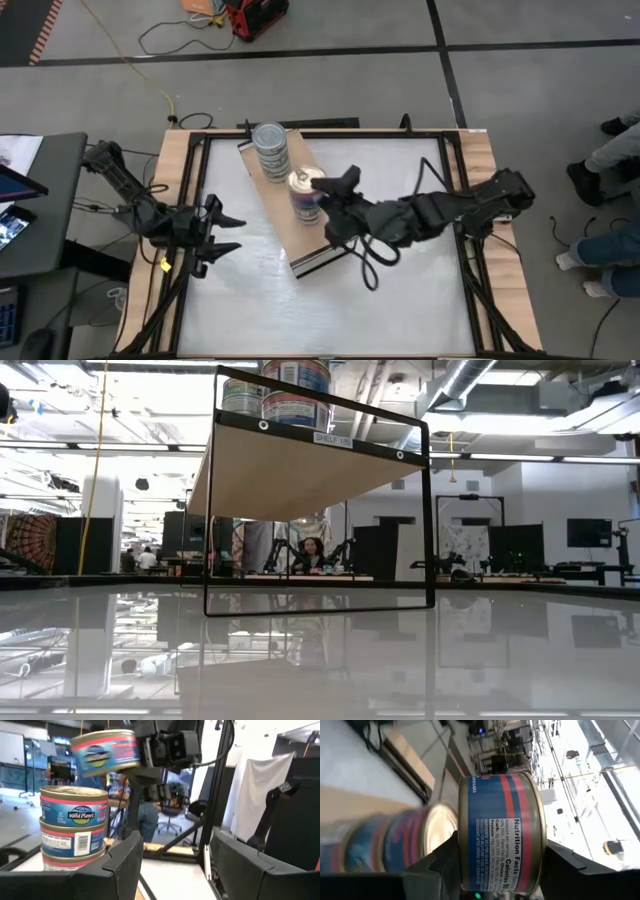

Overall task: Stack canned seafood by type on shelf
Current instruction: Stack the blue tuna can on top of the other blue tuna can on the shelf

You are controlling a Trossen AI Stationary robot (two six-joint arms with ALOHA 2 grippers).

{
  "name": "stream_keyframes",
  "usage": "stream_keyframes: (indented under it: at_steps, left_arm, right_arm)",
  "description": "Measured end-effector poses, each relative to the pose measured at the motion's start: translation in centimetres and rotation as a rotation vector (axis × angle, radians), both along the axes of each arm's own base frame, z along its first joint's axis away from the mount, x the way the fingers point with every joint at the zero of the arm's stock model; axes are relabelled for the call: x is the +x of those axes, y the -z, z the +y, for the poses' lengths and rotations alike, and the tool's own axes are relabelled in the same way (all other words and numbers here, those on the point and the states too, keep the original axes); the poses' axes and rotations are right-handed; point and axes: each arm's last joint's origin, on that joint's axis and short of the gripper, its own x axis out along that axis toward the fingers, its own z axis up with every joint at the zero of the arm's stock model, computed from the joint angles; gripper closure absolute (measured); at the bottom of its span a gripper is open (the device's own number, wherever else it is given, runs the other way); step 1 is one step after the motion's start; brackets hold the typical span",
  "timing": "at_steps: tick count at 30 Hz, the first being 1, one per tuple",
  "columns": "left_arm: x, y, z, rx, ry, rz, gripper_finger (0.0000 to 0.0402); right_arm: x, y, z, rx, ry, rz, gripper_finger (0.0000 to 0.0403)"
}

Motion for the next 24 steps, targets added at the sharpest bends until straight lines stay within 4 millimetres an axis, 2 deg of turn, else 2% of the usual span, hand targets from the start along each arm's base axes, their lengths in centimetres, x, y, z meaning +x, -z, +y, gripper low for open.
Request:
stream_keyframes:
  at_steps: [4, 11, 18, 24]
  left_arm:
    - [-0.4, -1.0, 0.4, 0.013, 0.008, 0.044, 0.0178]
    - [-0.5, -1.6, 0.5, 0.017, 0.016, 0.043, 0.0178]
    - [-0.5, -1.6, 0.5, 0.02, 0.015, 0.041, 0.0178]
    - [-0.5, -1.6, 0.5, 0.017, 0.014, 0.038, 0.0178]
  right_arm:
    - [0.7, 0.3, -1.4, -0.067, 0.035, 0.052, 0.0173]
    - [1.0, 0.4, -3.0, -0.048, 0.085, 0.049, 0.0168]
    - [1.6, 1.3, -2.8, -0.033, 0.055, 0.08, 0.0167]
    - [1.5, 1.1, -2.7, 0.026, 0.017, 0.043, 0.0161]
